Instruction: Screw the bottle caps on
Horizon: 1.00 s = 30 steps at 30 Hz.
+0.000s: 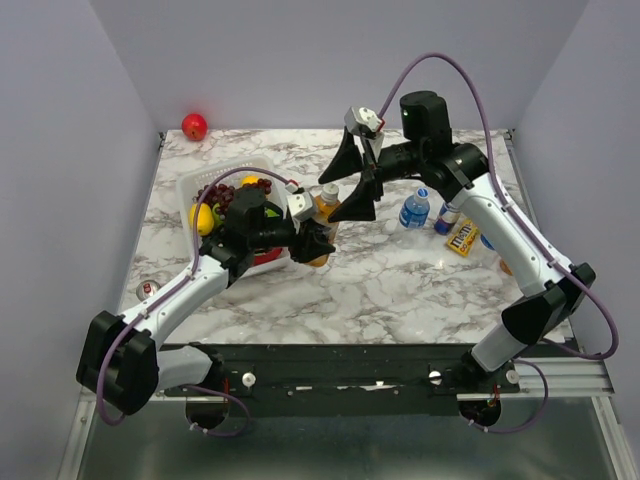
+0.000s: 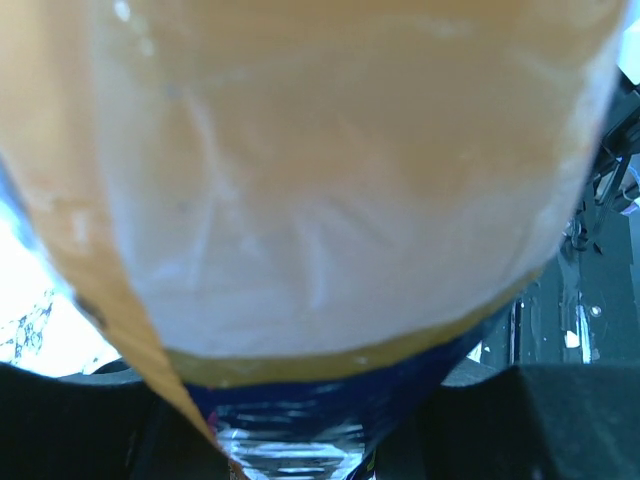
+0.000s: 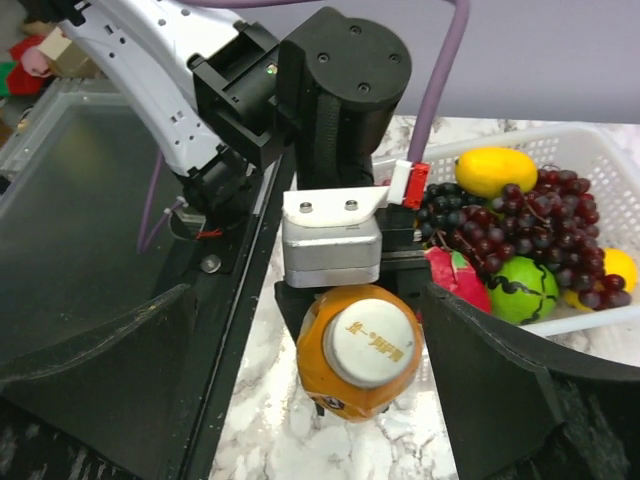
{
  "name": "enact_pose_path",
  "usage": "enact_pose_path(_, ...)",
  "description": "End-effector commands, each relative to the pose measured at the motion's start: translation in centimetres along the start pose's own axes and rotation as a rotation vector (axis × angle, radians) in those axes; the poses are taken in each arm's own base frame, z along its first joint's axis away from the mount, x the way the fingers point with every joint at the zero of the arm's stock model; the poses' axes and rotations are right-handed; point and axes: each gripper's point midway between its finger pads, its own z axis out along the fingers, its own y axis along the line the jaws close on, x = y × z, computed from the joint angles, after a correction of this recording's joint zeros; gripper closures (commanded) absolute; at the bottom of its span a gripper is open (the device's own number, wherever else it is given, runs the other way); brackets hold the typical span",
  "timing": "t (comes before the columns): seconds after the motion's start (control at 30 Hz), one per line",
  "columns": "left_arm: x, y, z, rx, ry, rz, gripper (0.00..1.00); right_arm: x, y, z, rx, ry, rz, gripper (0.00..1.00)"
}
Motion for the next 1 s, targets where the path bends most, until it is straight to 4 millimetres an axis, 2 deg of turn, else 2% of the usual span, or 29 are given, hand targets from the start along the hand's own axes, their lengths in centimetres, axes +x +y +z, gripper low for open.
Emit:
enact_pose_path(0.0,-1.0,-0.4,0.3,0.036,-0.016,0.004,1.00,0.7,1.1,0.5,-0.063,-0.011,0.007,0.00)
enact_pose_path(0.27,-1.8,0.5,0.3,-0.002,-0.058,-0.071,1.00,0.8,1.1,0.1,-0.024,0.006,-0.018,0.01)
enact_pose_path(0.4,-2.0,1.2,-0.1,-0.029,-0.081,-0.107,1.00,1.9,0.8,-0.4,0.040,0.052,-0.035,0.00)
enact_pose_path(0.57,-2.0,1.7,-0.5,-0.050,-0.087,-0.114,1.00,4.2,-0.3,-1.8,0.182,0.151,-0.056,0.00)
enact_pose_path(0.67,-1.7,1.7,-0.6,-0.053,-0.080,-0.106,1.00,5.0,0.0,-2.8,0.233,0.198,-0.066,0.01)
enact_pose_path(0.8,-0.5,1.0,-0.4,-0.014,-0.029,-0.048,1.00,3.9,-0.5,-4.2,0.318,0.183,-0.042,0.01)
enact_pose_path(0.83,-0.3,0.8,-0.4,-0.004,-0.017,-0.040,1.00,2.7,-0.7,-4.3,0.331,0.151,-0.037,0.01)
enact_pose_path(0.93,0.5,-0.2,-0.2,0.042,0.023,-0.009,1.00,0.7,-1.4,-3.8,0.317,0.089,-0.057,0.00)
enact_pose_path(0.97,0.5,-0.4,-0.1,0.051,0.028,-0.011,1.00,0.0,-0.9,-3.4,0.269,0.059,-0.074,0.01)
